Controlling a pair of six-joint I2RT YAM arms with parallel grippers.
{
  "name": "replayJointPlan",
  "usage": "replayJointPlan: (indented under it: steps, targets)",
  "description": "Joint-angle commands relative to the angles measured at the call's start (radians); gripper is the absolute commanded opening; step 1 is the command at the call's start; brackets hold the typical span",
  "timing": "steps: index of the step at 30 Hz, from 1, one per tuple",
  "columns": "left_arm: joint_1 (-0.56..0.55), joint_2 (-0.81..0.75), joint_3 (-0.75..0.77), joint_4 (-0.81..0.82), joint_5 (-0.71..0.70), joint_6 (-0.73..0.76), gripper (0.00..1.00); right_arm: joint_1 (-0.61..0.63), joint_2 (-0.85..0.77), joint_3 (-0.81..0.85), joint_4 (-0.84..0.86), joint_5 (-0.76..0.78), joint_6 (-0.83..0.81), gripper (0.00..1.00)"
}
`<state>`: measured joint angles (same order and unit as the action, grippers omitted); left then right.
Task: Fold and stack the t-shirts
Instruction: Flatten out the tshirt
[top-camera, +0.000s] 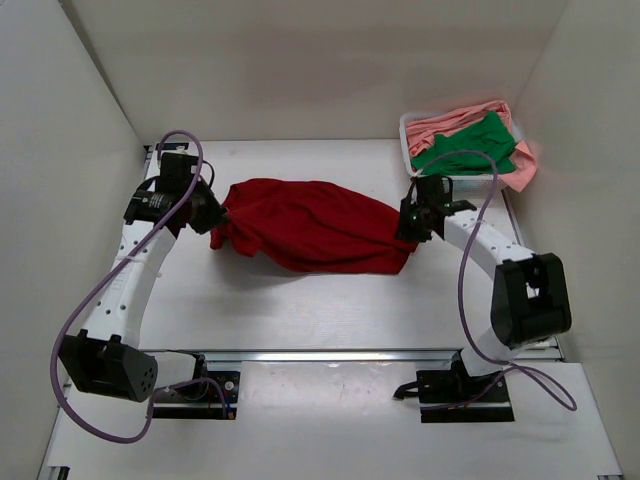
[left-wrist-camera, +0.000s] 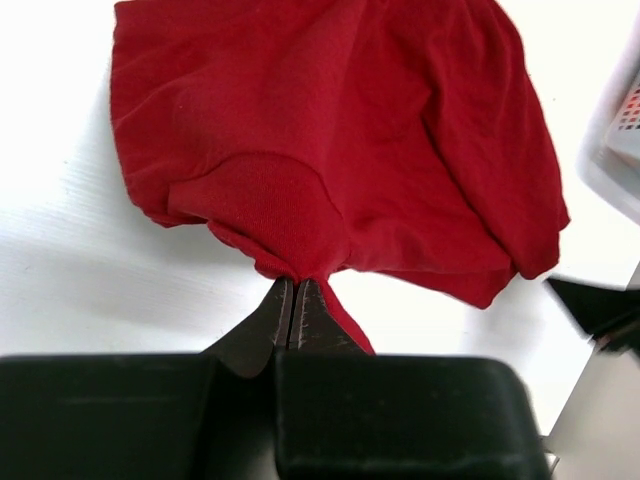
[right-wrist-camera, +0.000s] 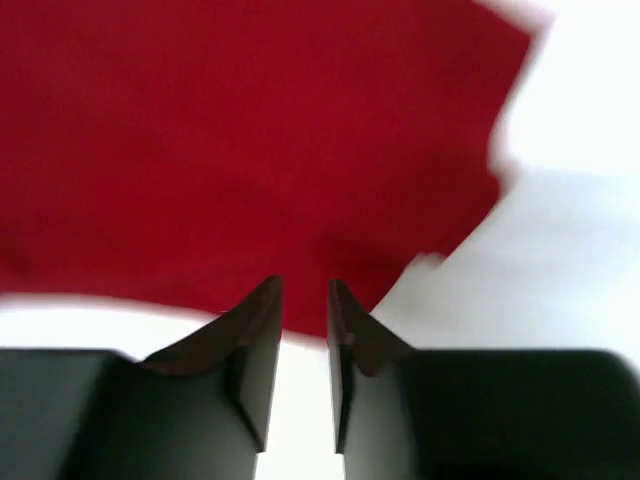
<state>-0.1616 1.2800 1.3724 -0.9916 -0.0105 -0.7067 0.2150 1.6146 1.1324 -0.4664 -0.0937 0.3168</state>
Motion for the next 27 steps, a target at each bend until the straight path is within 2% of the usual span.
replayJointPlan:
  steps: [1,2,3,4,5,6,7,9,14,17,27]
  targets:
    - [-0.003,-0.018,-0.018,0.002,0.007,0.013,0.00,0.093,-0.103,-0.115,0.058,-0.031,0.059,0.20]
    - [-0.003,-0.016,-0.018,0.011,0.021,0.007,0.00,0.112,-0.105,-0.152,0.069,-0.020,0.068,0.22]
    - [-0.003,-0.019,-0.018,0.013,0.023,0.006,0.00,0.150,-0.113,-0.161,0.060,0.006,0.079,0.33]
    - [-0.004,-0.015,-0.021,0.014,0.030,0.009,0.00,0.188,-0.104,-0.174,0.055,0.026,0.076,0.48]
    - [-0.007,-0.013,-0.027,0.018,0.033,0.010,0.00,0.199,-0.096,-0.181,0.051,0.052,0.071,0.56]
    - [-0.012,-0.011,-0.032,0.016,0.038,0.006,0.00,0.217,-0.078,-0.175,0.051,0.078,0.067,0.69]
    - [-0.010,-0.013,-0.039,0.019,0.037,0.004,0.00,0.228,-0.059,-0.175,0.057,0.081,0.064,0.73]
    - [-0.009,-0.013,-0.045,0.024,0.043,0.007,0.00,0.224,-0.024,-0.165,0.060,0.091,0.053,0.74]
    - [-0.012,-0.018,-0.050,0.025,0.050,0.006,0.00,0.208,0.088,-0.070,-0.004,0.244,0.047,0.73]
    - [-0.006,-0.022,-0.049,0.024,0.044,0.009,0.00,0.207,0.100,-0.048,-0.022,0.299,0.053,0.67]
    - [0.004,-0.030,-0.056,0.037,0.053,0.012,0.00,0.089,0.038,-0.128,0.090,0.158,0.116,0.66]
